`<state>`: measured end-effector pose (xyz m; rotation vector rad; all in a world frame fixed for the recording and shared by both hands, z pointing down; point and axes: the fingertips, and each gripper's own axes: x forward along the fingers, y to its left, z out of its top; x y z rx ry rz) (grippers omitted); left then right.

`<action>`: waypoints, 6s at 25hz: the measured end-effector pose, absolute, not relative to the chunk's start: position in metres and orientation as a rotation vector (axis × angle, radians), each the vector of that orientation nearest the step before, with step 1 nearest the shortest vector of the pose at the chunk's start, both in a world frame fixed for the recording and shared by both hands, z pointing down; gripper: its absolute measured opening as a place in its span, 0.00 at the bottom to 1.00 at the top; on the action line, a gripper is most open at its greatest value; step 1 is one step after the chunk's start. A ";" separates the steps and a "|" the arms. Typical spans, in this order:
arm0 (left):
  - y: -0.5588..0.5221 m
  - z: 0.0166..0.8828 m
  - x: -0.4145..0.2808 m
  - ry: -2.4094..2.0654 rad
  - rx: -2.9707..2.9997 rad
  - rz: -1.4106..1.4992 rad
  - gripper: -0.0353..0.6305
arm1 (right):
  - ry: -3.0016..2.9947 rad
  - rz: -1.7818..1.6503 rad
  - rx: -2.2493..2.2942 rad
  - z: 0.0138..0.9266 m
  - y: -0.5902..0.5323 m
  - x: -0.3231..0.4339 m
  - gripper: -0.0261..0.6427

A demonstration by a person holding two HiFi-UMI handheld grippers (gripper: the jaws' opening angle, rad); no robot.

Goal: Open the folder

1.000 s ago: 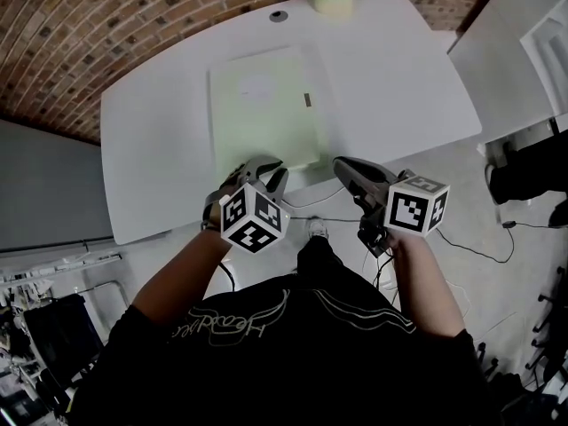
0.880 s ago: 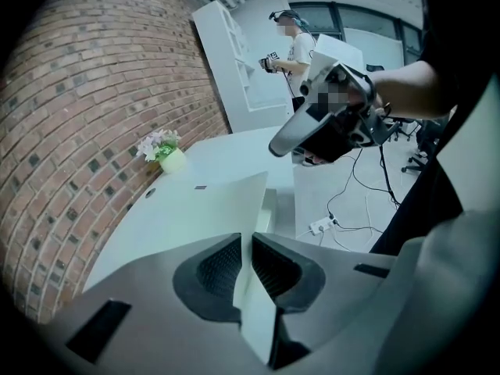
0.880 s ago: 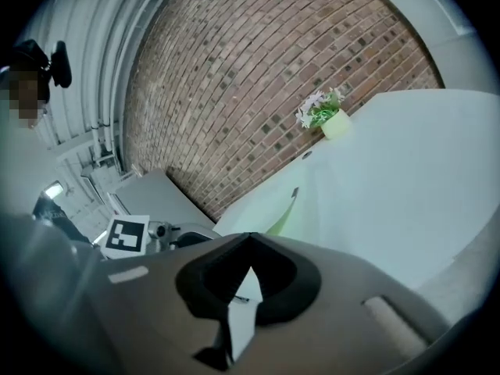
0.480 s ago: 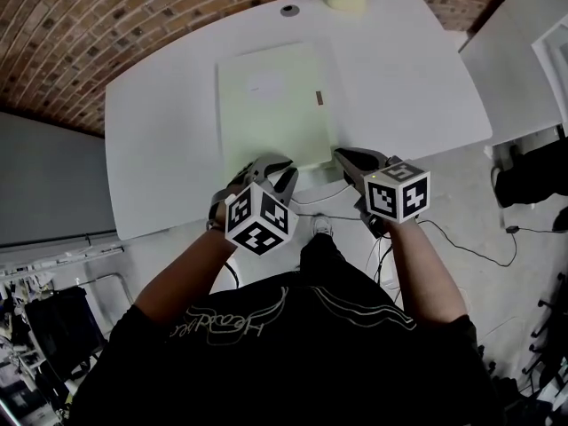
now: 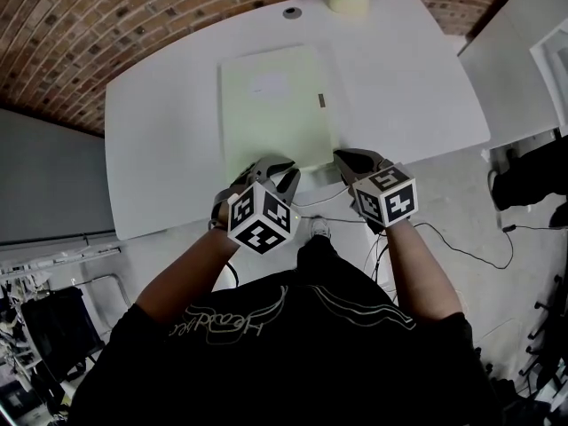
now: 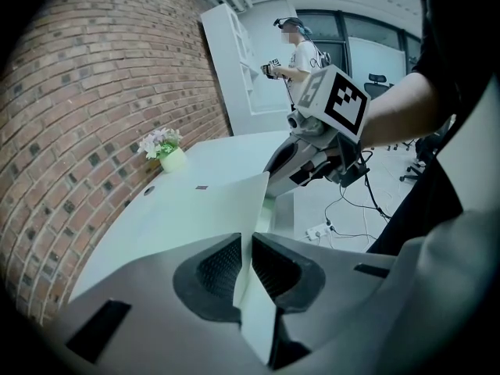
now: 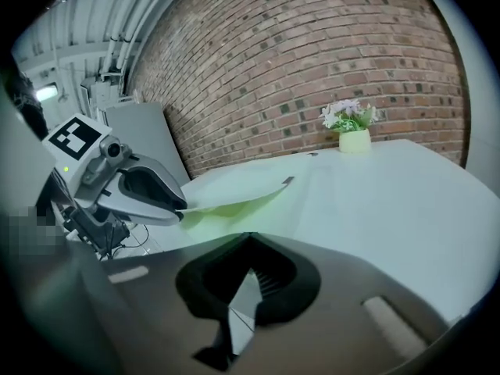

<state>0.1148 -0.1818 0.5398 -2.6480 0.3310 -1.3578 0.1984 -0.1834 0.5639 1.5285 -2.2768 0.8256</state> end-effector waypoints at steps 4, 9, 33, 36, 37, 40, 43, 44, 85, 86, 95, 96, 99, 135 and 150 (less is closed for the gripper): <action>-0.181 0.539 0.115 0.336 -2.649 -1.354 0.12 | -2.264 0.814 1.522 0.565 -0.182 0.198 0.04; -0.183 0.537 0.116 0.337 -2.666 -1.332 0.12 | -2.255 0.843 1.502 0.566 -0.185 0.199 0.04; -0.197 0.488 0.098 0.506 -2.702 -1.175 0.11 | -2.111 0.794 1.480 0.571 -0.186 0.201 0.04; -0.198 0.483 0.093 0.535 -2.697 -1.162 0.11 | -2.095 0.780 1.483 0.571 -0.186 0.202 0.04; -0.199 0.482 0.091 0.545 -2.695 -1.158 0.11 | -2.090 0.779 1.484 0.572 -0.186 0.203 0.04; -0.200 0.476 0.084 0.578 -2.695 -1.148 0.10 | -2.071 0.790 1.492 0.575 -0.186 0.206 0.04; -0.202 0.470 0.076 0.623 -2.680 -1.136 0.10 | -2.061 0.800 1.502 0.576 -0.186 0.207 0.04; -0.203 0.468 0.073 0.639 -2.675 -1.132 0.10 | -2.056 0.800 1.504 0.576 -0.186 0.207 0.04; -0.249 0.450 -0.081 1.397 -2.890 -0.931 0.09 | -1.972 0.766 1.522 0.580 -0.189 0.210 0.04; -0.250 0.450 -0.083 1.413 -2.888 -0.924 0.09 | -1.972 0.765 1.523 0.579 -0.189 0.210 0.04; -0.257 0.458 -0.107 1.537 -2.871 -0.886 0.09 | -1.988 0.774 1.516 0.580 -0.189 0.209 0.04; -0.258 0.460 -0.111 1.556 -2.869 -0.886 0.09 | -1.991 0.777 1.516 0.580 -0.189 0.209 0.04; -0.259 0.466 -0.122 1.614 -2.871 -0.896 0.09 | -2.001 0.778 1.521 0.580 -0.189 0.209 0.04; -0.286 0.558 -0.213 2.318 -3.053 -0.709 0.09 | -2.177 0.791 1.480 0.573 -0.185 0.203 0.04; -0.293 0.592 -0.230 2.494 -3.189 -0.621 0.10 | -2.186 0.792 1.495 0.567 -0.186 0.200 0.04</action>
